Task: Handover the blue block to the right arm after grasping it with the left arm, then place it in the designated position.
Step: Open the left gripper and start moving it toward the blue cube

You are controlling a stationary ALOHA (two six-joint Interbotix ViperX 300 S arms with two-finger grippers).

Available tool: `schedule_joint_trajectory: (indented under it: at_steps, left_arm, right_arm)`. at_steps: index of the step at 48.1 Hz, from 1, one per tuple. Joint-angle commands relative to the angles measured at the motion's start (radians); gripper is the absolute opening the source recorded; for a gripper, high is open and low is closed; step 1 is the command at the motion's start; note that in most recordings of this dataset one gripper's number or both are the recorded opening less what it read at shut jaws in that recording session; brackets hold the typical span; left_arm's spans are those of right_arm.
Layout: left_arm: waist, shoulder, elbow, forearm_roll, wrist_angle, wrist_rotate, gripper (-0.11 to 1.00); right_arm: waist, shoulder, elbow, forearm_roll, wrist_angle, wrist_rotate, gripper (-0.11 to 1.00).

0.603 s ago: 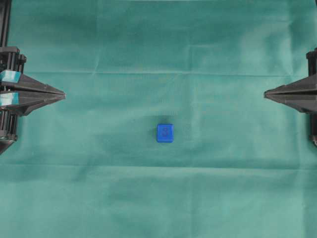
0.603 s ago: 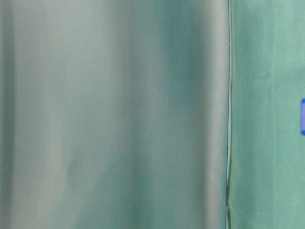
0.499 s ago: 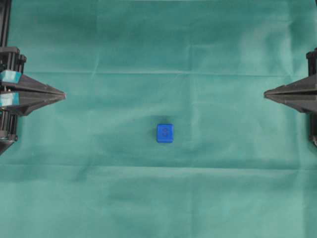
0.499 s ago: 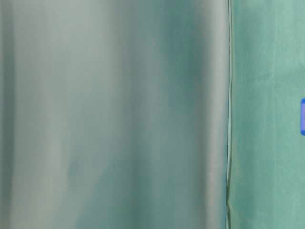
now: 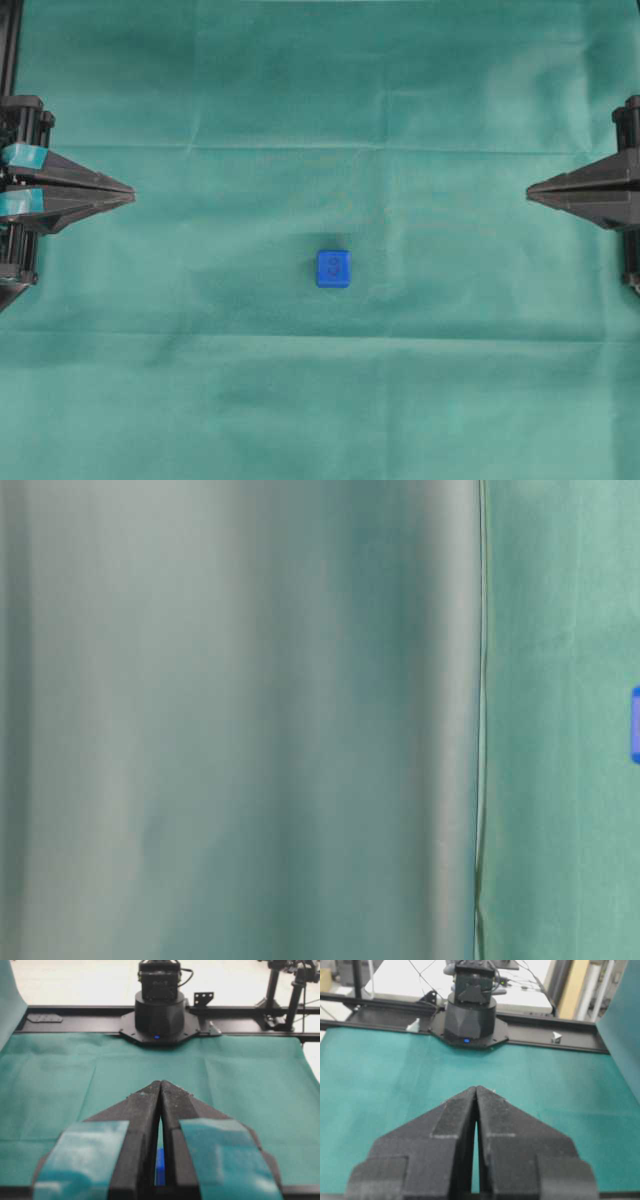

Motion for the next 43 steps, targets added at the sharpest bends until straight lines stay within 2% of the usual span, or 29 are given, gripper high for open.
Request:
schedule_joint_trajectory:
  at_steps: [1, 4, 7, 11, 17, 21, 23, 25, 43]
  left_arm:
    - [0.003, 0.011, -0.029, 0.002, -0.005, 0.000, 0.04]
    - [0.005, 0.011, -0.031, 0.003, -0.005, -0.002, 0.10]
    - [0.002, 0.011, -0.034, 0.002, -0.005, -0.003, 0.21]
    - [0.000, 0.011, -0.037, 0.003, -0.005, -0.003, 0.44]
    - [0.000, 0.011, -0.038, 0.003, -0.005, -0.003, 0.79]
    - [0.000, 0.011, -0.038, 0.003, 0.002, -0.003, 0.96]
    - [-0.002, 0.011, -0.038, 0.002, 0.008, -0.005, 0.99]
    - [0.000, 0.011, -0.038, 0.003, 0.012, -0.006, 1.00]
    - [-0.002, 0.012, -0.049, 0.003, 0.020, -0.008, 1.00]
  right_arm:
    - [-0.003, 0.006, -0.028, 0.005, -0.005, 0.005, 0.00]
    - [-0.003, 0.006, -0.028, 0.005, -0.006, 0.006, 0.00]
    - [-0.003, 0.006, -0.028, 0.005, -0.006, 0.008, 0.05]
    - [-0.003, 0.005, -0.028, 0.005, -0.005, 0.012, 0.25]
    - [-0.003, 0.006, -0.028, 0.002, -0.002, 0.012, 0.62]
    - [-0.005, 0.011, -0.029, 0.002, 0.000, 0.011, 0.84]
    - [-0.008, 0.012, -0.032, 0.002, -0.002, 0.011, 0.91]
    - [-0.008, 0.012, -0.032, 0.002, 0.000, 0.011, 0.93]
    - [-0.009, 0.012, -0.034, 0.002, 0.000, 0.011, 0.93]
